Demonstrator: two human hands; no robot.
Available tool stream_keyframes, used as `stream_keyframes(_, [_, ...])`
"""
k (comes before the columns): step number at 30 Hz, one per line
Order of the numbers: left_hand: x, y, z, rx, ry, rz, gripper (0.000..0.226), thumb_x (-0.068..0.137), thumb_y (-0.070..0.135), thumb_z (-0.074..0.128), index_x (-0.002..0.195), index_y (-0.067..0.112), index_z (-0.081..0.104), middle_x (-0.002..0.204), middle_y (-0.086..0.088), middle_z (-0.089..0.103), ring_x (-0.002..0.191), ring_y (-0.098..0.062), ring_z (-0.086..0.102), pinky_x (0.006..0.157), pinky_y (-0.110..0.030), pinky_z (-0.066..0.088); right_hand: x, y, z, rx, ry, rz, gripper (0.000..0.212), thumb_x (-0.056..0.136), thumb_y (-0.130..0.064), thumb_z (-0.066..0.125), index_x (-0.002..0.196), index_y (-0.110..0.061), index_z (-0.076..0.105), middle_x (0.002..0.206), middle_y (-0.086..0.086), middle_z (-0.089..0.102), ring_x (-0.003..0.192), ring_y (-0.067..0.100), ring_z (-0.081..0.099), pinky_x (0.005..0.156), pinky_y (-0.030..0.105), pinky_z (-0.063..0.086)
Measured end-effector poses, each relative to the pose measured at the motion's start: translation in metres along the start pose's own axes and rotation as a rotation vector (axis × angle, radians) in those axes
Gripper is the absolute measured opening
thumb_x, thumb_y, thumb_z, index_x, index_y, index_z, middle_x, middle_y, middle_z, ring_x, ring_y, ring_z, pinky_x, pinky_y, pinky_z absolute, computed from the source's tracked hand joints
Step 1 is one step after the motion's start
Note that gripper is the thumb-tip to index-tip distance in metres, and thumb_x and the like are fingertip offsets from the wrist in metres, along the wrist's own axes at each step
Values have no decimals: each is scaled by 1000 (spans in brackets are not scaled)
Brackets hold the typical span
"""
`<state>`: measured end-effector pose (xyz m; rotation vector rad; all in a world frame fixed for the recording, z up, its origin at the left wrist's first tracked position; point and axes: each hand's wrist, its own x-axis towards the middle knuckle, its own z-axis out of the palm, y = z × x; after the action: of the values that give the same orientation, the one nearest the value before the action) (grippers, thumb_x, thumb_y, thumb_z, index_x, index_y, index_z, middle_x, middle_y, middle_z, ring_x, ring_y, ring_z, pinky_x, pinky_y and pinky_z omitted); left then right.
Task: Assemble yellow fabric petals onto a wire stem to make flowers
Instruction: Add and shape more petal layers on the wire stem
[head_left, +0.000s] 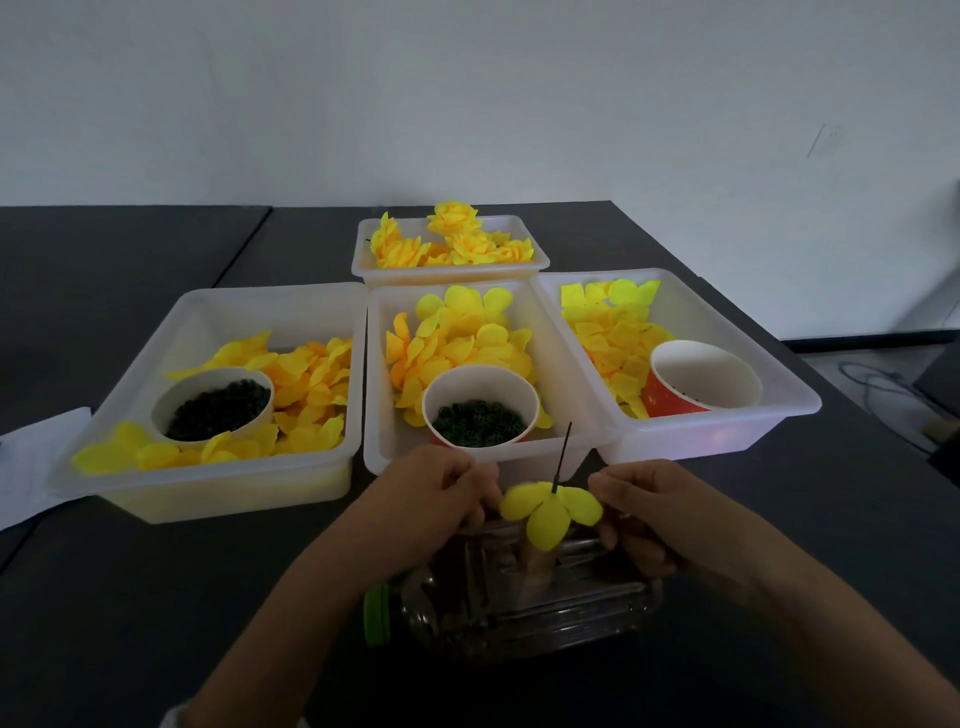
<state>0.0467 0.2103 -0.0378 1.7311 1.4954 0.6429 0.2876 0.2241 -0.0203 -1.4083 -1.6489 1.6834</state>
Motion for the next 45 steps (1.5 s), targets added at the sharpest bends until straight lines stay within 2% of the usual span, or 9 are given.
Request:
stream_keyframes(3, [-8,21,9,19,287,125,33,90,61,40,92,36,61,88,17,64,84,7,56,66,-14,47,-3,-9,-5,-196,172,6,33,100,-30,43,86,-11,67,57,-3,62,40,2,47,42,13,37])
stream_keyframes(6, [-7,43,30,-134,219,250,31,82,58,51,109,44,56,108,29,59,103,13,53,76,-9,45,-7,-20,-12,-380,404,-110,23,98,-26,50,84,-19,68,56,-6,62,42,-2,51,45,15,37])
stream_keyframes(11, [6,49,53,-333,102,263,17,98,15,52,99,25,65,84,9,67,83,0,64,76,-9,49,-16,-57,-14,-421,633,-408,22,91,-24,54,73,-23,66,62,-2,64,51,1,53,57,27,36])
stream_keyframes(16, [10,38,59,-339,-19,261,19,99,14,50,96,23,67,79,11,65,75,-4,64,68,-13,52,35,-97,-4,-549,502,-525,25,92,-14,54,71,-22,66,59,-4,61,52,0,54,55,19,37])
stream_keyframes(21, [15,33,63,-333,-16,295,14,94,16,57,93,24,68,67,30,59,72,5,60,67,-6,47,118,-110,14,-720,14,-363,14,94,-10,55,87,-7,67,70,8,66,46,9,53,45,21,43])
stream_keyframes(26, [17,30,62,-457,-67,322,15,90,10,54,87,16,67,61,19,60,58,0,57,55,-9,42,170,-98,36,-1328,-227,-197,24,88,-22,63,111,-18,65,99,5,70,86,21,67,71,34,56])
stream_keyframes(35, [18,28,66,-481,-67,304,26,85,16,53,73,37,62,64,16,62,57,-2,57,56,-12,44,178,-68,46,-1415,-126,-296,26,93,-11,52,116,-23,59,93,-9,51,85,12,51,73,27,41])
stream_keyframes(40, [16,30,67,-450,-49,318,24,91,18,54,77,35,63,72,13,65,62,-1,59,59,-12,46,170,-64,35,-1332,-196,-413,41,85,1,56,112,-30,55,124,-5,53,101,9,52,87,27,47])
stream_keyframes(45, [18,32,67,-406,2,301,24,91,16,54,77,32,66,69,9,65,59,-2,57,56,-19,47,163,-62,30,-1318,-117,-423,42,83,2,57,74,-36,44,82,-19,49,68,-3,47,62,10,33])
